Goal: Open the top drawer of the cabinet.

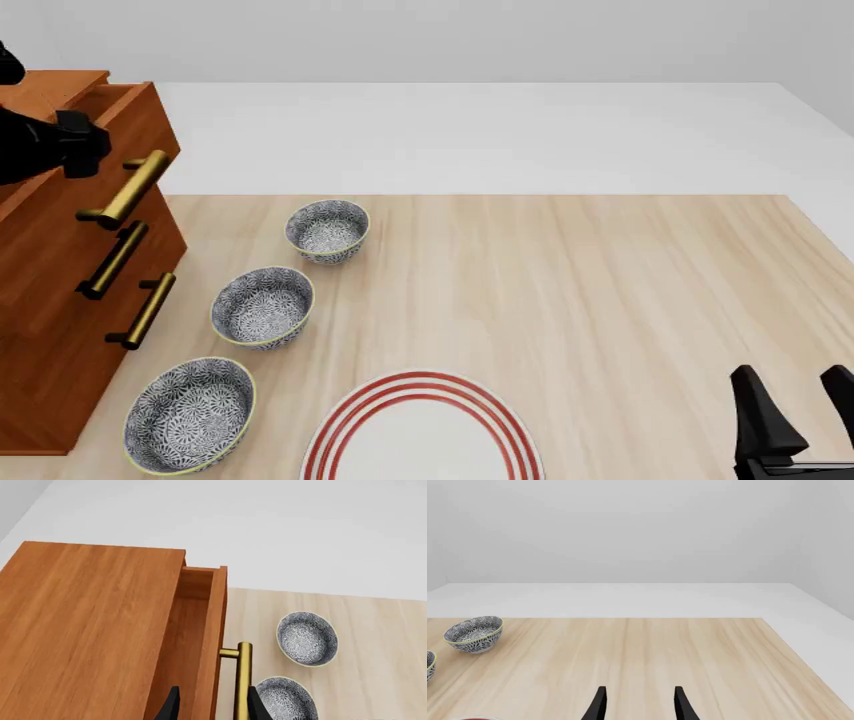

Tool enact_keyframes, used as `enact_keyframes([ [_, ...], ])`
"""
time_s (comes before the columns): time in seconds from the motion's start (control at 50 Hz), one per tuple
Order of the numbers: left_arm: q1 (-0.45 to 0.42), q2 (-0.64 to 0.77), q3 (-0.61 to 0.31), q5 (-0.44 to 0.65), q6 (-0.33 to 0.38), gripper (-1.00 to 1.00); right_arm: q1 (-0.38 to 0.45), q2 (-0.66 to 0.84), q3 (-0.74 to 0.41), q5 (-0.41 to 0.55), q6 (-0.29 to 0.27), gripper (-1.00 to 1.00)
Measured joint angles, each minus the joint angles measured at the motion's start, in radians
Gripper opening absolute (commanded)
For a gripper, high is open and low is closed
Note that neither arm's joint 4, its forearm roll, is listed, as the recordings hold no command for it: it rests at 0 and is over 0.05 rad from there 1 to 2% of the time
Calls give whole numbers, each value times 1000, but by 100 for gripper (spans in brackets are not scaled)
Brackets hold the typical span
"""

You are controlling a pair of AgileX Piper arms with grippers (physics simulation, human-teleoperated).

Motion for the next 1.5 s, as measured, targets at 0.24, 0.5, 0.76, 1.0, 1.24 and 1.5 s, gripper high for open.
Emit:
enact_keyframes([
  [0.24, -3, 13, 10, -11, 6, 100, 0, 0, 0, 0, 0, 100],
  [0.5, 0, 36, 14, -23, 7, 100, 0, 0, 0, 0, 0, 100],
  [0.76, 2, 54, 30, -39, 6, 100, 0, 0, 0, 0, 0, 100],
  [1.0, 4, 70, 43, -55, 7, 100, 0, 0, 0, 0, 0, 100],
  [1.24, 1, 72, 55, -76, 2, 100, 0, 0, 0, 0, 0, 100],
  [1.5, -27, 63, 71, -101, -16, 100, 0, 0, 0, 0, 0, 100],
])
